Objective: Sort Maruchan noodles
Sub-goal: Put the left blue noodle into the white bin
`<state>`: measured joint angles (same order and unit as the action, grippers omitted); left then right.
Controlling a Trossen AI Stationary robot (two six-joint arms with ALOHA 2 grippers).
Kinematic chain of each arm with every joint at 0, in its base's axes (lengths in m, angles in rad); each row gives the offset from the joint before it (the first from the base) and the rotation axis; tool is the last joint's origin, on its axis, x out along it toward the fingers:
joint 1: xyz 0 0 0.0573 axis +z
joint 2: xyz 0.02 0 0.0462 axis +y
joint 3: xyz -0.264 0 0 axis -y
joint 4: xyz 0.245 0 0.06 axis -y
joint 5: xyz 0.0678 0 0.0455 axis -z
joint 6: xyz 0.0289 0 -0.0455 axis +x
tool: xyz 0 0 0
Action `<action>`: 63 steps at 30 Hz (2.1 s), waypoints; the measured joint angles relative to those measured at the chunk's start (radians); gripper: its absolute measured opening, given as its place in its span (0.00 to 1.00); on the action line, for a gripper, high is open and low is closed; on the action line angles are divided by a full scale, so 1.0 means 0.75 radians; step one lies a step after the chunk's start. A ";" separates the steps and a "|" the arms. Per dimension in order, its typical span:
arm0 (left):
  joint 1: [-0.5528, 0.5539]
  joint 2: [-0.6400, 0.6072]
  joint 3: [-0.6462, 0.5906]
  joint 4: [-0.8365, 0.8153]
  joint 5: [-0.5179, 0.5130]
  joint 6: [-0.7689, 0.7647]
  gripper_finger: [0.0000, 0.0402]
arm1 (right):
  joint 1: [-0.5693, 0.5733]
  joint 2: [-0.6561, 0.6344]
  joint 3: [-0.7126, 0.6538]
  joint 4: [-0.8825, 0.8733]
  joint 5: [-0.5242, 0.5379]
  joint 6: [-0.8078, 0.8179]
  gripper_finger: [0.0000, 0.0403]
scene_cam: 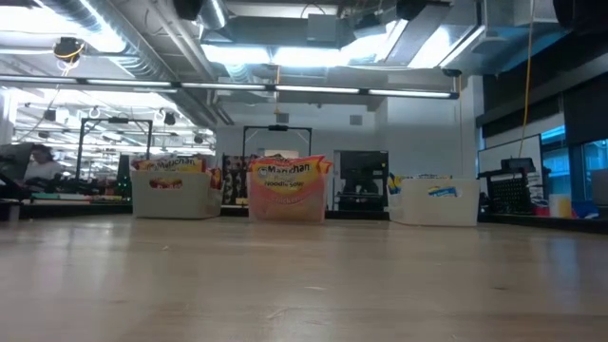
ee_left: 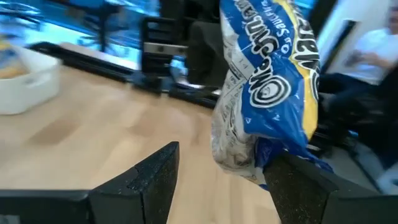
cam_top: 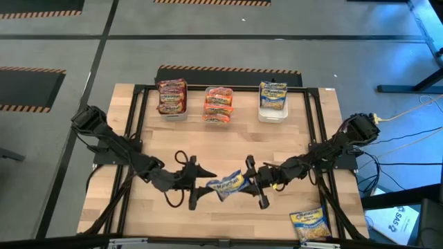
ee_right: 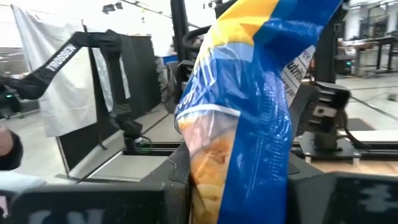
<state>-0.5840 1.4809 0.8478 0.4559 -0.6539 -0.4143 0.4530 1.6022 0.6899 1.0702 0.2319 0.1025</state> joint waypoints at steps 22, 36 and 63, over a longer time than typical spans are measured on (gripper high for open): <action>-0.093 -0.120 0.005 -0.058 0.016 0.159 0.68 | -0.014 0.003 0.084 -0.040 0.002 -0.073 0.23; -0.020 -0.041 0.005 0.066 -0.012 0.070 0.85 | -0.022 0.040 0.146 -0.044 0.020 -0.115 0.23; -0.004 0.008 0.004 0.238 -0.018 0.240 0.37 | -0.022 0.108 0.240 -0.035 0.084 -0.172 0.27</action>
<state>-0.5873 1.4868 0.8505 0.6342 -0.6673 -0.2342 0.4362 1.6833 0.8700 1.0441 0.2951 -0.0265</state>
